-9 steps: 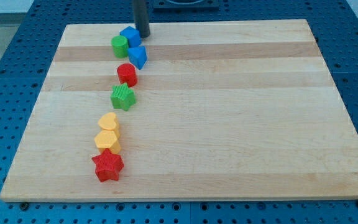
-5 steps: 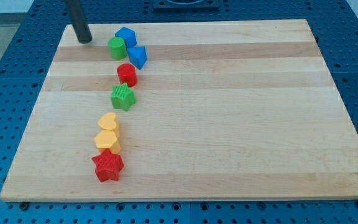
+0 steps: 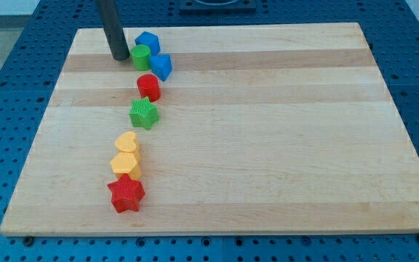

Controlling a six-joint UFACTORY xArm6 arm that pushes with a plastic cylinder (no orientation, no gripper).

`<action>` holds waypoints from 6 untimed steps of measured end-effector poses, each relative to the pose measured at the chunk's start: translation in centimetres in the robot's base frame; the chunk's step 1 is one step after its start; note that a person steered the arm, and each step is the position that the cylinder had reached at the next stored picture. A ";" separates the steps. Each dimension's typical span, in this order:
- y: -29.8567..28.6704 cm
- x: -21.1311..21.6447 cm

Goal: Move the green circle and blue cube up a bit

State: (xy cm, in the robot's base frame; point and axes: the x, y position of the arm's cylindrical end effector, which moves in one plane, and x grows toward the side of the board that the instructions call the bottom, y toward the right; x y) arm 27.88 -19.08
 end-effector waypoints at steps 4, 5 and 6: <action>3.3 1.8; 3.4 0.6; 2.1 0.1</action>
State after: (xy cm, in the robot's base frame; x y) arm 27.96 -17.02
